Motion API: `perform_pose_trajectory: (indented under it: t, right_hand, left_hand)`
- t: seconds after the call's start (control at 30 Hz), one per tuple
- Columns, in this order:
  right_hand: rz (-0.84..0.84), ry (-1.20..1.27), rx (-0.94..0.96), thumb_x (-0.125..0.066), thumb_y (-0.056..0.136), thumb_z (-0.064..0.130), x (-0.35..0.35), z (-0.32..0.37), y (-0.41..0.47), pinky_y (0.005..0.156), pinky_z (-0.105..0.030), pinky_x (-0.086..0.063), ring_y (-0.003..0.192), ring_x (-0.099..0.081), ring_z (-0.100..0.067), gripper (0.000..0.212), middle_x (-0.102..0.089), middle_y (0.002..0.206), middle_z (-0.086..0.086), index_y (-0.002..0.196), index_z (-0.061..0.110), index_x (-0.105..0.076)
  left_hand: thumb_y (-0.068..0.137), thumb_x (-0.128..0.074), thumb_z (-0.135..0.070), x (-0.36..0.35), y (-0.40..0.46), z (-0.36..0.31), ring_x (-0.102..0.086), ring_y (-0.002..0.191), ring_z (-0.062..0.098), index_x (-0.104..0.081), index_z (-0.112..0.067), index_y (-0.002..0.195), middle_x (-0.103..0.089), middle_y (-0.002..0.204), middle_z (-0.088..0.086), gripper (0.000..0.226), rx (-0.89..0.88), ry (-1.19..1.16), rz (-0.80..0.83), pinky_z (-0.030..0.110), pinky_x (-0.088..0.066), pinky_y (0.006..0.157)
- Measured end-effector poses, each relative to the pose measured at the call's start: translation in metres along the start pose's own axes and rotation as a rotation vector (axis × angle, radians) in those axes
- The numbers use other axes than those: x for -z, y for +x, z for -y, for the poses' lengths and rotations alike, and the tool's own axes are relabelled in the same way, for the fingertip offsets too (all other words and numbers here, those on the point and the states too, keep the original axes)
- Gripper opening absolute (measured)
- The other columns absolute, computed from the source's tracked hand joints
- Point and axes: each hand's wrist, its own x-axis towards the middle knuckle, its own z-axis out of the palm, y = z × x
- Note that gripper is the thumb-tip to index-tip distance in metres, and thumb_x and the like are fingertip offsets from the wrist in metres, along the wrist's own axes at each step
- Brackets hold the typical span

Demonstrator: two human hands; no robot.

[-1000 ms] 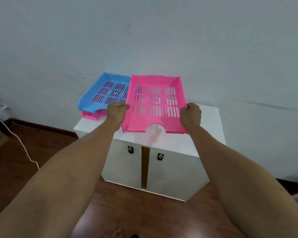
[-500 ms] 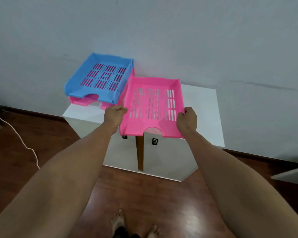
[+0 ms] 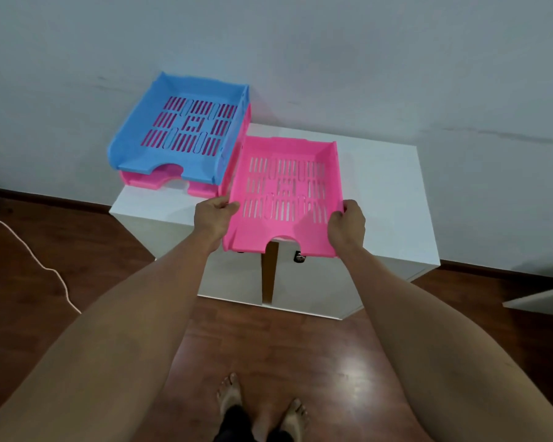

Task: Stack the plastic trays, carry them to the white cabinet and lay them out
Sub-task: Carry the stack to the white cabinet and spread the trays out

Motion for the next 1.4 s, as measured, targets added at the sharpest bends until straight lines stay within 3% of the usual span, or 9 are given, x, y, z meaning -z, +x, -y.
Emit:
perform_pose_trajectory:
  t: [0.1,0.17,0.33,0.53,0.7,0.87,1.03,1.2,1.4]
  right_hand:
    - [-0.010,0.029,-0.003,-0.041,0.092,0.004,-0.012,0.006,0.006,0.065,-0.033,-0.044,0.075,-0.056,-0.021,0.014,-0.059,0.094,-0.005,0.096,0.013,-0.051]
    - [-0.024,0.045,-0.018,-0.041,0.092,0.002,-0.020,0.012,0.012,0.059,-0.031,-0.044,0.069,-0.054,-0.016,0.015,-0.057,0.088,-0.002,0.095,0.012,-0.052]
    - [-0.044,0.042,-0.045,-0.040,0.092,0.000,-0.034,0.024,0.034,0.062,-0.033,-0.045,0.071,-0.053,-0.021,0.015,-0.057,0.092,-0.007,0.095,0.009,-0.051]
    - [-0.080,0.003,-0.062,-0.038,0.093,-0.002,-0.048,0.035,0.062,0.068,-0.037,-0.047,0.079,-0.055,-0.026,0.018,-0.058,0.095,-0.010,0.097,0.005,-0.054]
    - [-0.089,-0.031,-0.067,-0.038,0.094,-0.001,-0.054,0.040,0.080,0.072,-0.038,-0.049,0.085,-0.055,-0.026,0.020,-0.059,0.102,-0.012,0.103,0.004,-0.055]
    - [-0.085,-0.047,-0.076,-0.038,0.097,0.001,-0.053,0.042,0.087,0.081,-0.041,-0.052,0.091,-0.057,-0.028,0.027,-0.063,0.115,-0.018,0.116,0.000,-0.057]
    - [-0.047,-0.074,-0.081,-0.037,0.100,0.003,-0.048,0.037,0.084,0.078,-0.037,-0.048,0.094,-0.058,-0.028,0.028,-0.063,0.117,-0.018,0.121,0.000,-0.055]
    - [-0.012,-0.018,-0.007,-0.045,0.100,0.013,-0.007,0.052,0.073,0.074,-0.033,-0.042,0.095,-0.061,-0.032,0.029,-0.064,0.115,-0.015,0.126,0.003,-0.054]
    - [-0.032,-0.169,0.094,-0.050,0.100,0.022,-0.019,0.062,0.062,0.097,-0.045,-0.046,0.127,-0.051,-0.035,0.043,-0.053,0.138,-0.015,0.140,0.008,-0.050]
  left_hand:
    - [0.085,-0.081,-0.015,0.008,0.007,0.004,-0.071,0.107,0.031,-0.071,-0.003,0.122,-0.074,0.120,0.013,0.040,0.008,0.027,-0.011,0.048,-0.059,0.097]
    - [0.082,-0.082,-0.012,0.014,0.013,0.007,-0.072,0.105,0.031,-0.074,-0.004,0.116,-0.076,0.113,0.012,0.035,0.008,0.045,-0.012,0.048,-0.059,0.097]
    - [0.076,-0.084,-0.010,0.029,0.028,0.010,-0.073,0.103,0.028,-0.073,-0.004,0.117,-0.076,0.107,0.010,0.043,0.000,0.094,-0.020,0.041,-0.058,0.098]
    - [0.073,-0.087,-0.022,0.030,0.047,0.013,-0.067,0.083,0.020,-0.076,-0.009,0.108,-0.075,0.093,0.004,0.038,-0.001,0.162,-0.035,0.035,-0.056,0.084]
    - [0.075,-0.089,-0.025,0.029,0.059,0.010,-0.067,0.066,0.019,-0.074,-0.017,0.086,-0.074,0.078,0.000,0.021,-0.014,0.164,-0.050,0.030,-0.060,0.071]
    - [0.076,-0.088,-0.030,0.025,0.059,0.006,-0.068,0.059,0.014,-0.075,-0.007,0.092,-0.075,0.075,0.003,0.030,-0.029,0.202,-0.069,0.021,-0.059,0.061]
    - [0.078,-0.086,-0.037,0.021,0.053,0.007,-0.073,0.070,0.021,-0.069,-0.017,0.076,-0.075,0.074,0.003,0.026,-0.038,0.255,-0.082,0.038,-0.063,0.079]
    - [0.078,-0.085,-0.040,0.023,0.021,-0.011,-0.069,0.066,0.019,-0.065,-0.020,0.067,-0.072,0.067,-0.001,0.031,-0.102,0.236,-0.134,0.042,-0.062,0.082]
    - [0.078,-0.084,-0.034,0.032,0.031,-0.013,-0.069,0.070,0.020,-0.063,-0.023,0.063,-0.071,0.067,-0.001,0.029,-0.094,0.297,-0.169,0.040,-0.061,0.081]
